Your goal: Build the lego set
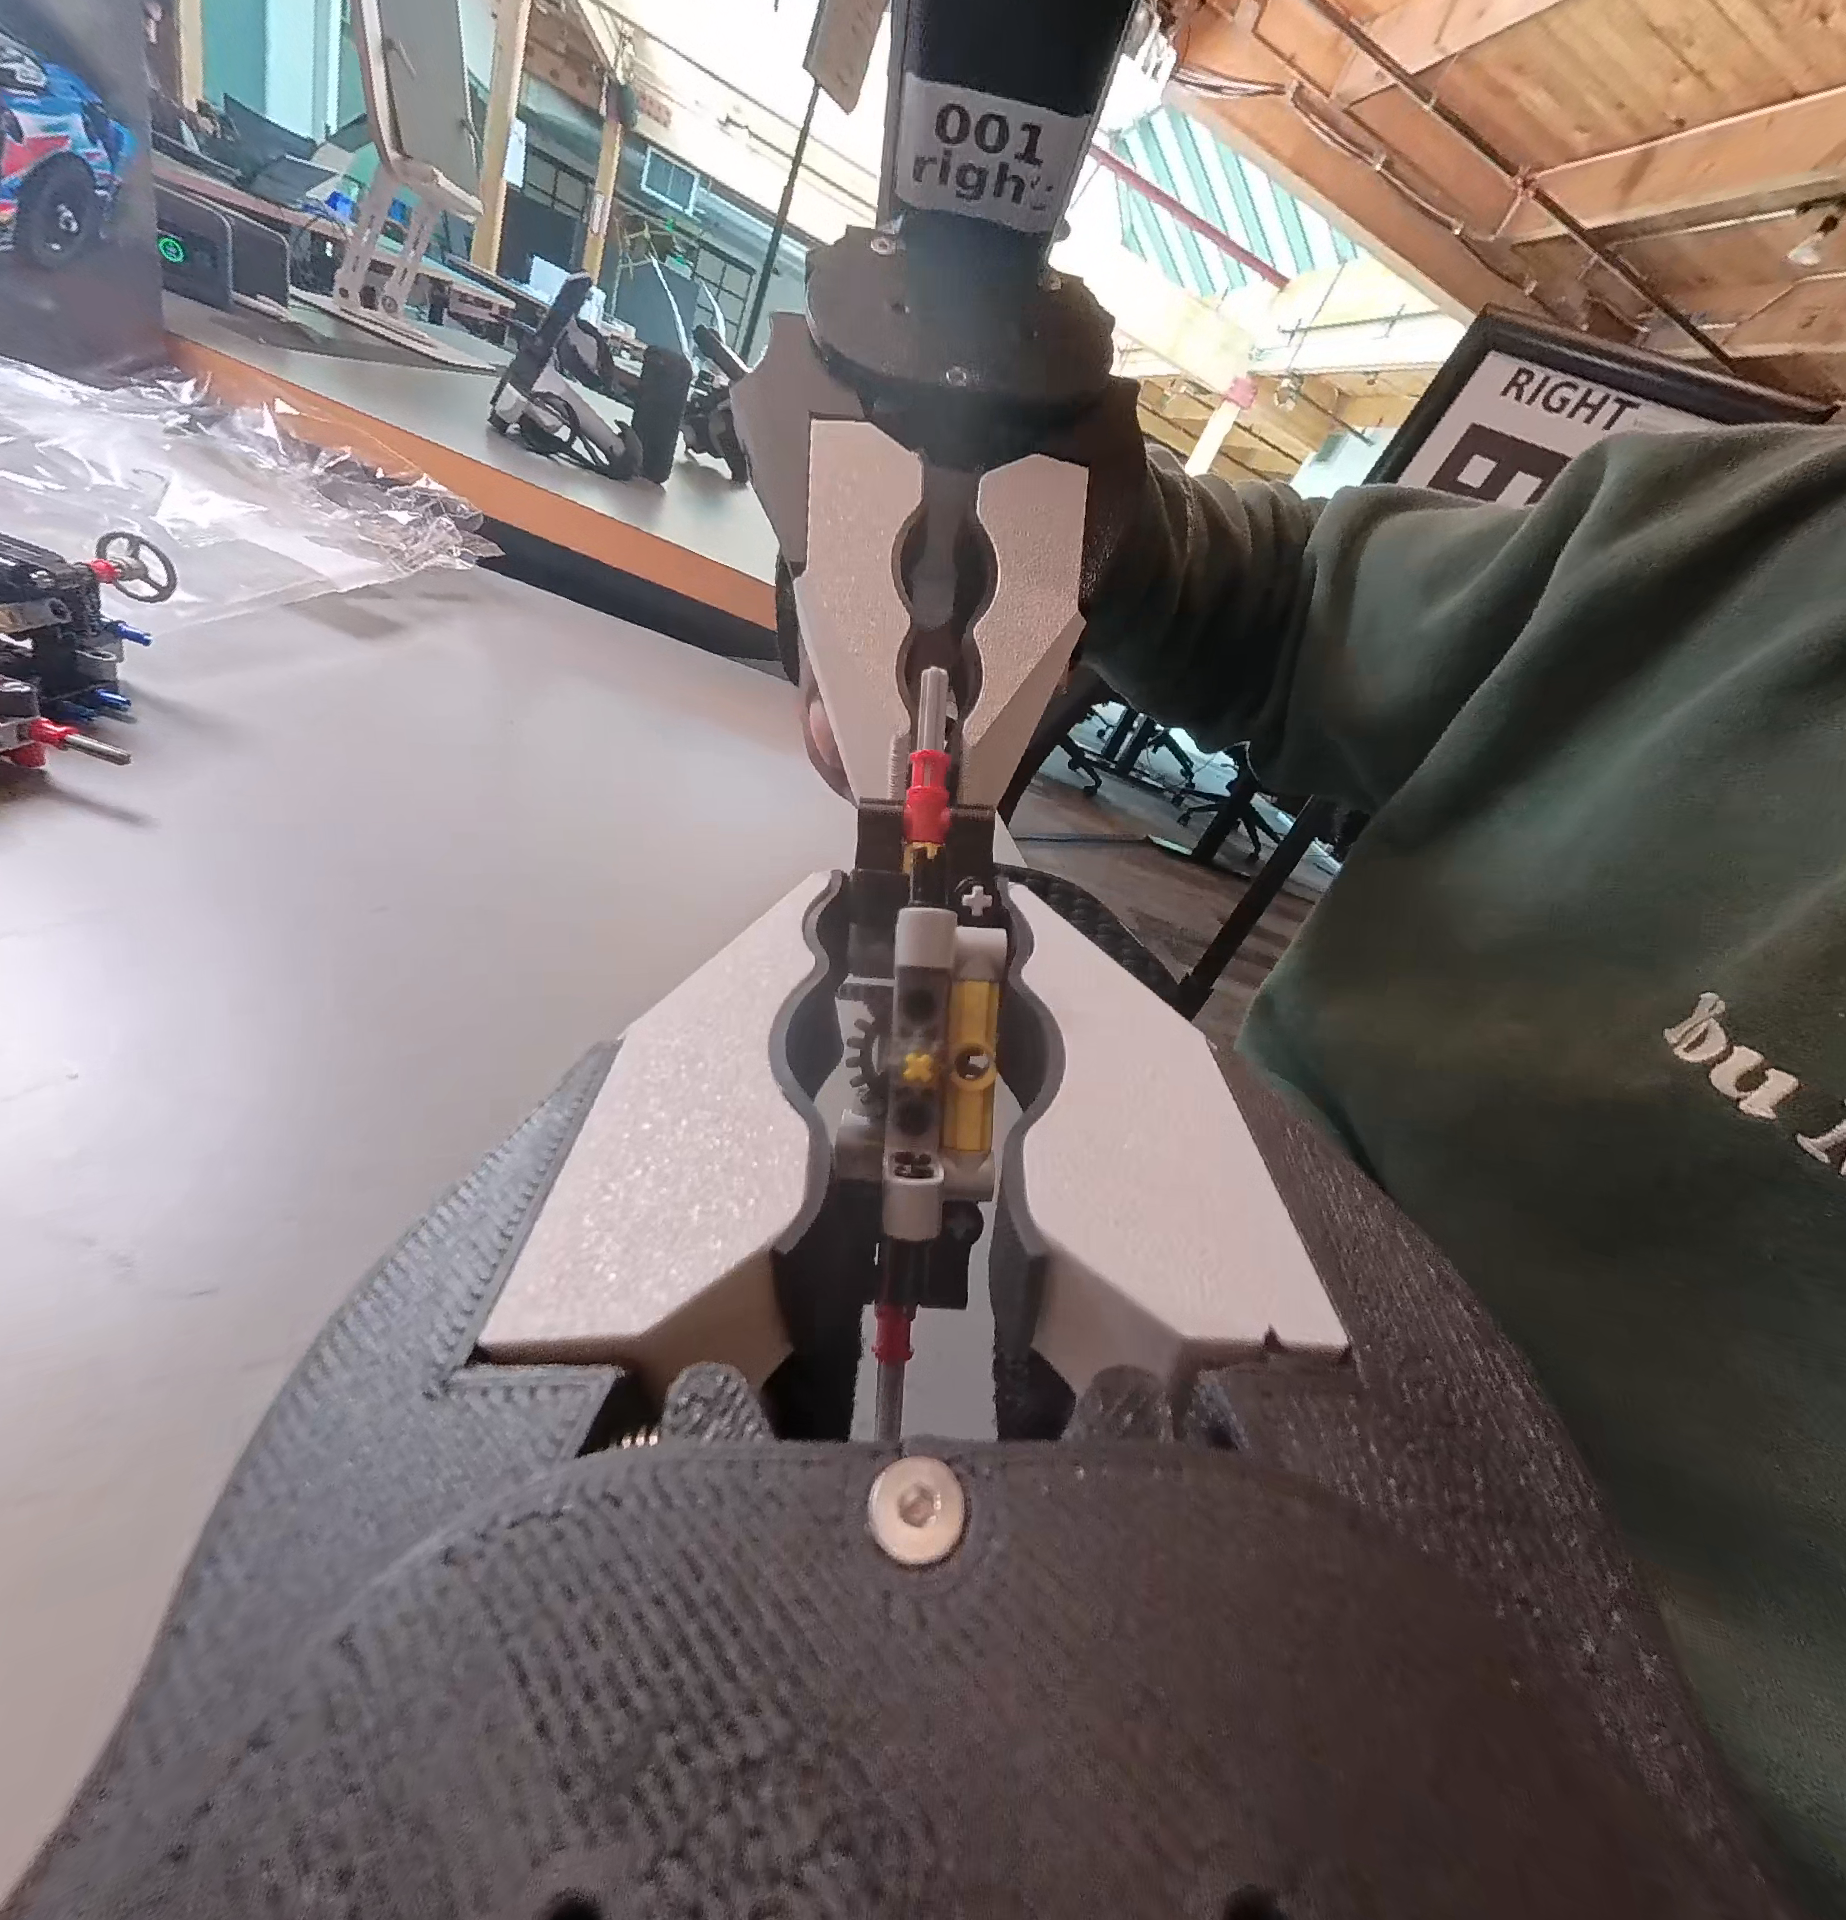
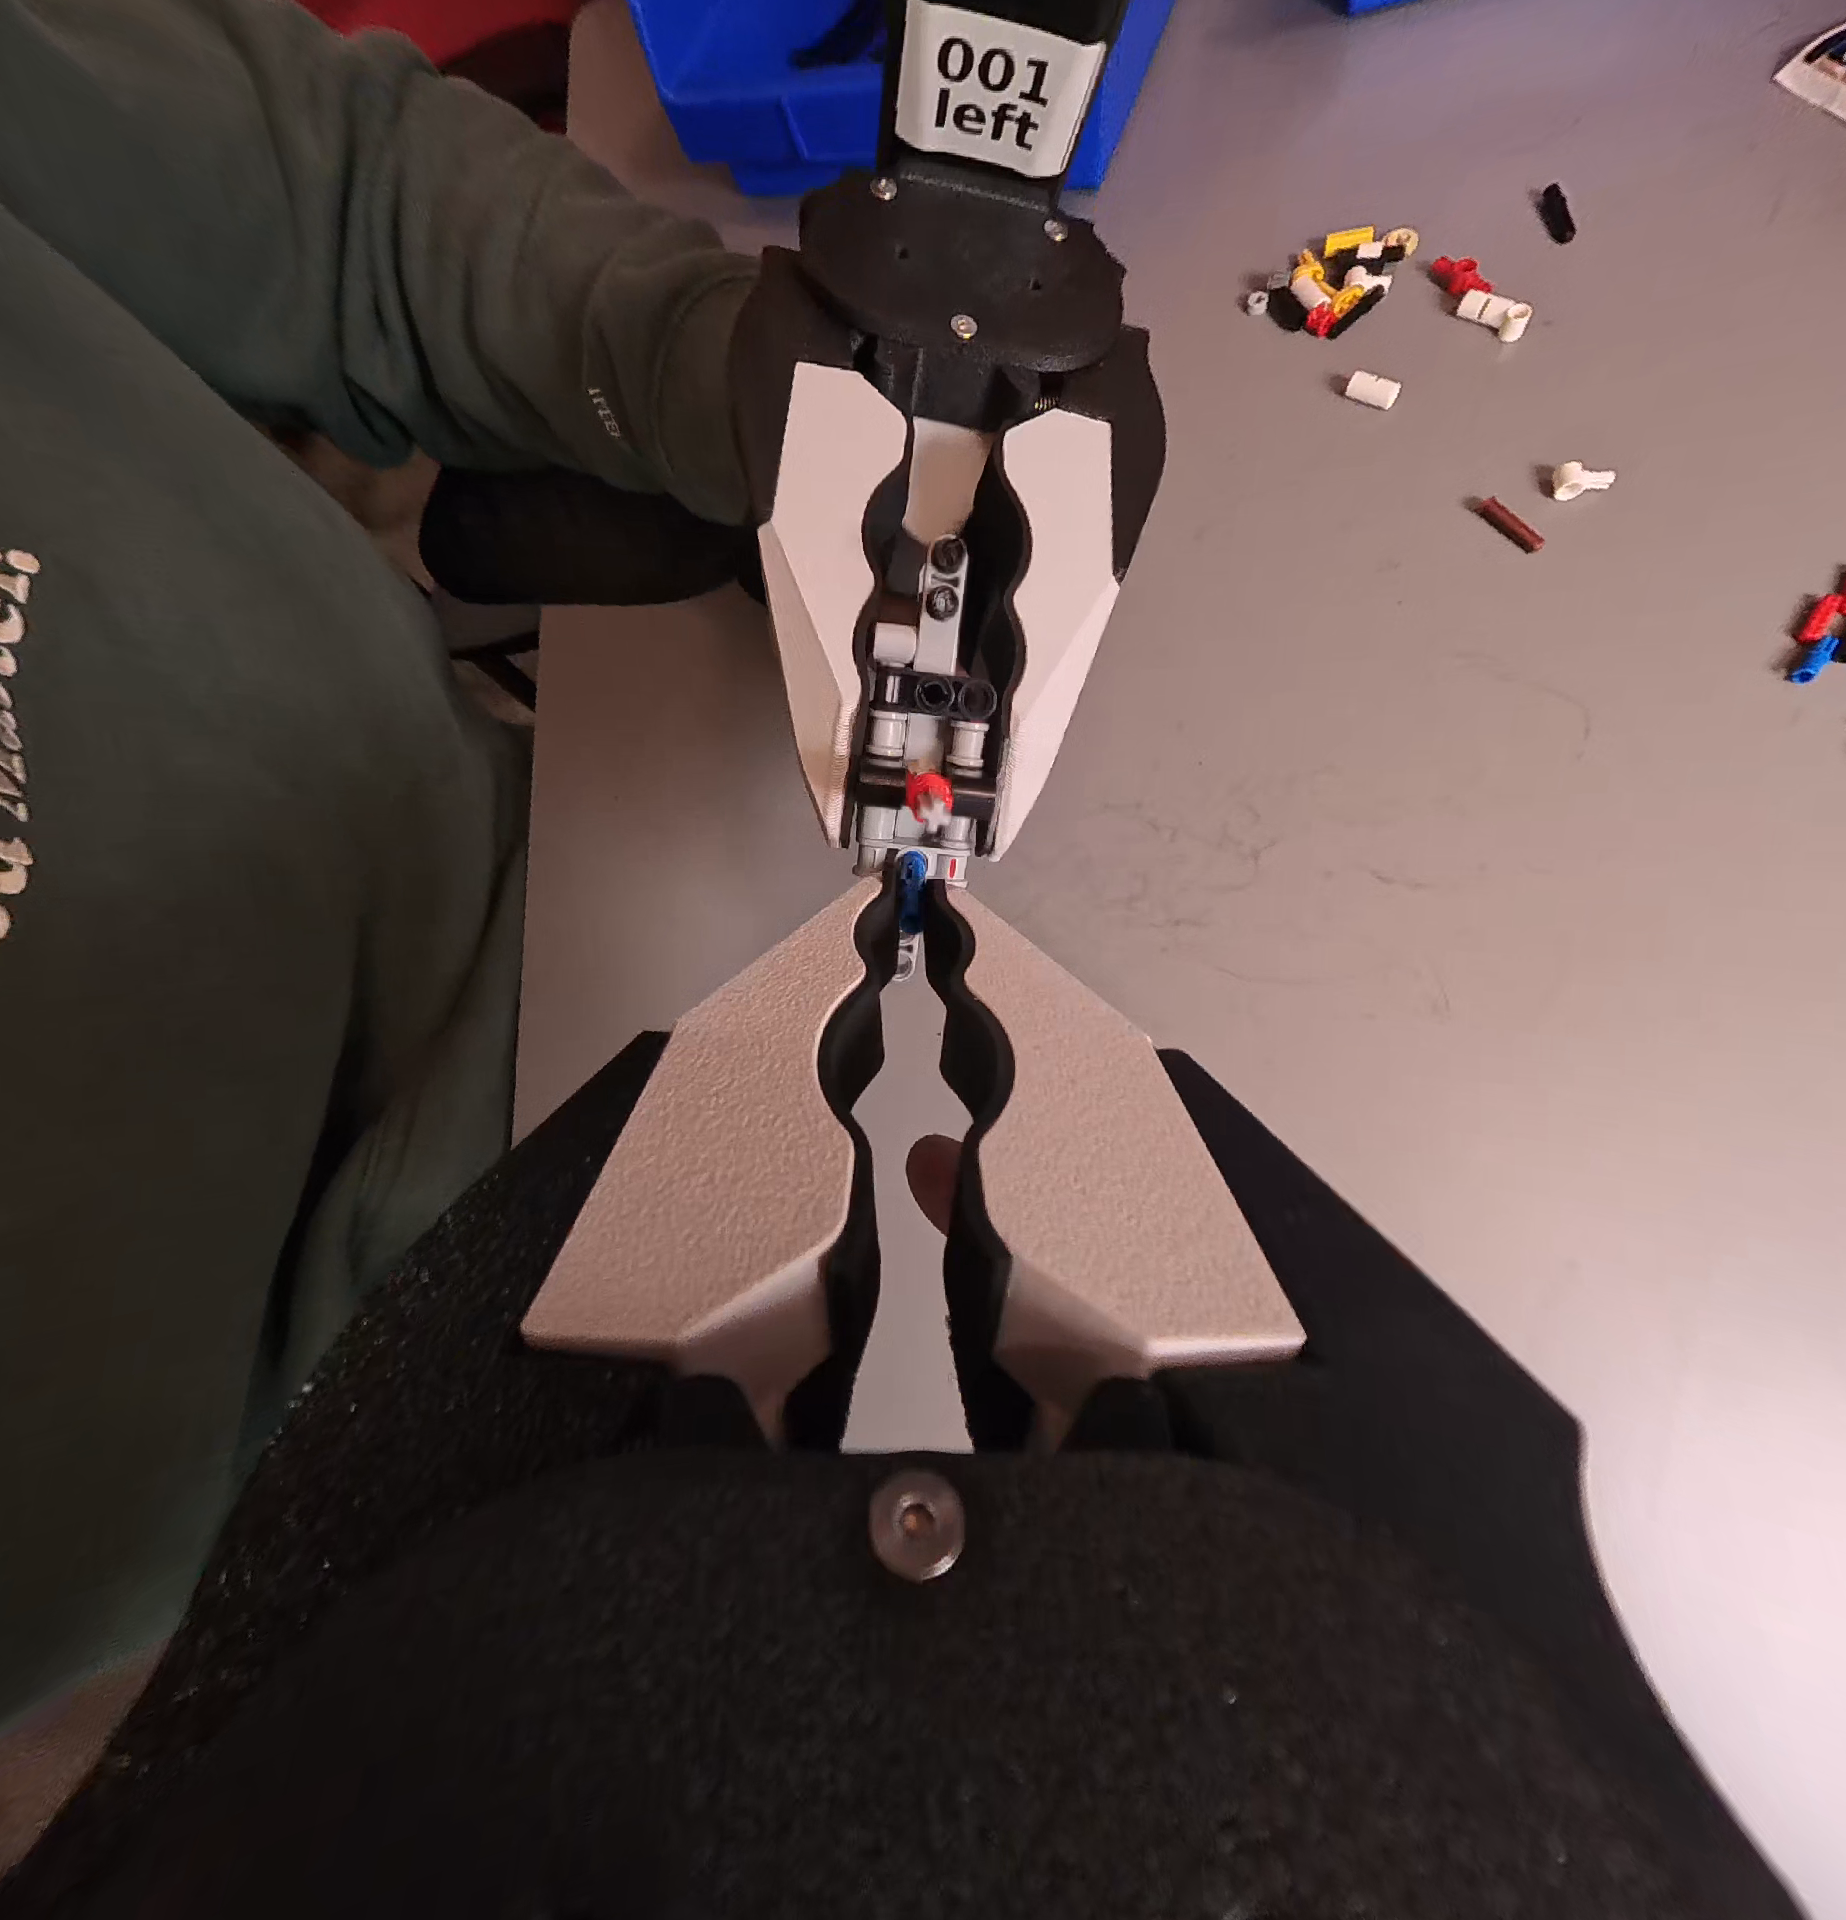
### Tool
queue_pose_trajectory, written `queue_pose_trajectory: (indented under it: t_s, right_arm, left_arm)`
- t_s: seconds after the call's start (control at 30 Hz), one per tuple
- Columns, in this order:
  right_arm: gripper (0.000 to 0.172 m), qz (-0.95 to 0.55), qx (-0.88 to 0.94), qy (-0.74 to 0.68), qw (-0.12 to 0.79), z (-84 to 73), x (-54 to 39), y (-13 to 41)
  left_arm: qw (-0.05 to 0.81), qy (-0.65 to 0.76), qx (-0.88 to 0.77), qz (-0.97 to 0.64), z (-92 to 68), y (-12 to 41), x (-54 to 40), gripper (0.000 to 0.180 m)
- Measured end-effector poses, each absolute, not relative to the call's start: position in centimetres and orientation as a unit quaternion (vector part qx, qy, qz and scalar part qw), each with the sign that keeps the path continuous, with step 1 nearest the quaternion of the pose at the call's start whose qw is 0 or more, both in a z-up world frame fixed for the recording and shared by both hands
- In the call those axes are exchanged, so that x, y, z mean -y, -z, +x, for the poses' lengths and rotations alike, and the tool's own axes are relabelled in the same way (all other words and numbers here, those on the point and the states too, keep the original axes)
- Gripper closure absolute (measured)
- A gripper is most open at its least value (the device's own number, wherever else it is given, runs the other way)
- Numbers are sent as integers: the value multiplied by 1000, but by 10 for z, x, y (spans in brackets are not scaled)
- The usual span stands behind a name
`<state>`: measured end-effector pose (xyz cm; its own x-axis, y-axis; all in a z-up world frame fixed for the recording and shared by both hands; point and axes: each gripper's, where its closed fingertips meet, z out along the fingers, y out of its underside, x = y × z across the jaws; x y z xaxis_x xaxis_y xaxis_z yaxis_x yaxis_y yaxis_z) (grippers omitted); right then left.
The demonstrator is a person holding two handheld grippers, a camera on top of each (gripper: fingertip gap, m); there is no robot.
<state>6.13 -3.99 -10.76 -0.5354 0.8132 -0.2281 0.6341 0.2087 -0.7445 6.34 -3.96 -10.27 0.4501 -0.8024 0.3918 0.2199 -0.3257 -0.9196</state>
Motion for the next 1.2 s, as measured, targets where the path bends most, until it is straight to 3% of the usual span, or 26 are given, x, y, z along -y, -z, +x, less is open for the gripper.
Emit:
queue_pose_trajectory:
  t_s: [0.23, 1.2]
  right_arm:
    - [169, -461, 791, -389, 106, 62, 44, 115]
    - [169, -475, 702, -501, 175, 52, 51, 86]
  left_arm:
    - [538, 462, -235, -665, 66, 103, 40, 156]
    - [576, 516, -202, -601, 58, 71, 45, 156]
